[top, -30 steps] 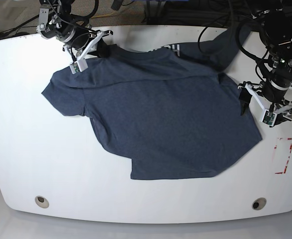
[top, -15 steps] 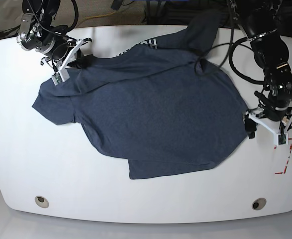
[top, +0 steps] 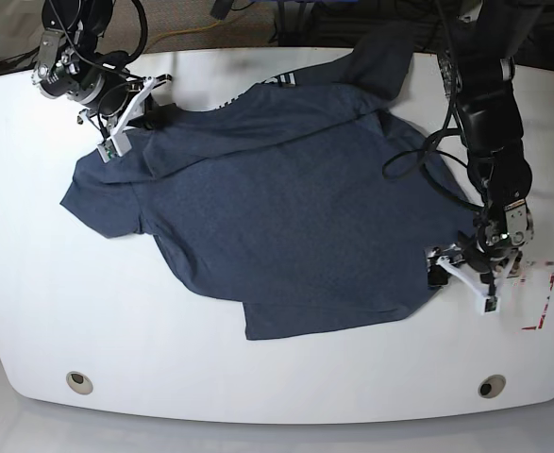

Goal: Fold the T-shirt properly
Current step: 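Grasp the hem corners and pull them apart to spread the shirt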

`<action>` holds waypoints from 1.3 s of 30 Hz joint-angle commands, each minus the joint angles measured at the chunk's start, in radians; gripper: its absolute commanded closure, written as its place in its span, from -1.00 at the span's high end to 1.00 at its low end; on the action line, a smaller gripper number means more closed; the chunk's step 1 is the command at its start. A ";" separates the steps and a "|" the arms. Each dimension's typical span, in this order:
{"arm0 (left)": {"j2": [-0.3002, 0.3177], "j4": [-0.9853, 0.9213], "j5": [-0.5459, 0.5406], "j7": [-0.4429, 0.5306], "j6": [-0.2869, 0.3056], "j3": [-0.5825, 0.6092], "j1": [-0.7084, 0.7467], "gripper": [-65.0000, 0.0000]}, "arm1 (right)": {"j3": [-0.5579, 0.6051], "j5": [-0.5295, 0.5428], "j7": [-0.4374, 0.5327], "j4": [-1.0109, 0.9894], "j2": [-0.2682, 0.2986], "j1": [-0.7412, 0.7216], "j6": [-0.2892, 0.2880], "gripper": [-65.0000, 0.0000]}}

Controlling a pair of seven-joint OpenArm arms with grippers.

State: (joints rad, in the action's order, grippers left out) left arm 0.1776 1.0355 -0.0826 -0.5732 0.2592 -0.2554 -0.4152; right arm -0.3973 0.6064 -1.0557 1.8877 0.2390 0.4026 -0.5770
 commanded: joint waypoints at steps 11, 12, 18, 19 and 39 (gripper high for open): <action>0.017 -0.188 0.011 0.189 -0.002 0.098 -0.032 0.63 | -0.039 0.014 0.018 0.008 0.010 -0.021 -0.001 -1.00; 0.017 -0.214 0.011 0.193 -0.002 0.101 -0.035 0.49 | -0.039 0.014 0.018 0.008 0.012 -0.027 -0.001 -1.00; 0.038 -0.349 0.013 0.215 -0.007 0.106 -0.072 -0.41 | -0.061 0.014 0.018 0.008 0.053 -0.043 -0.001 -1.00; 0.043 -0.363 0.011 0.215 -0.008 0.106 -0.075 -0.59 | -0.062 0.014 0.018 0.008 0.063 -0.061 -0.001 -1.00; 0.125 0.025 0.005 -0.077 -0.002 -0.157 0.164 -0.89 | 0.228 0.014 0.016 -0.466 0.317 -0.609 -0.054 -1.00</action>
State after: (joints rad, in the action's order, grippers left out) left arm 0.2985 0.9966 -0.0944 -0.6014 0.2604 -0.4015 -0.2615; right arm -0.1913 0.6258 -1.0500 1.4551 0.5163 -0.1547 -0.6327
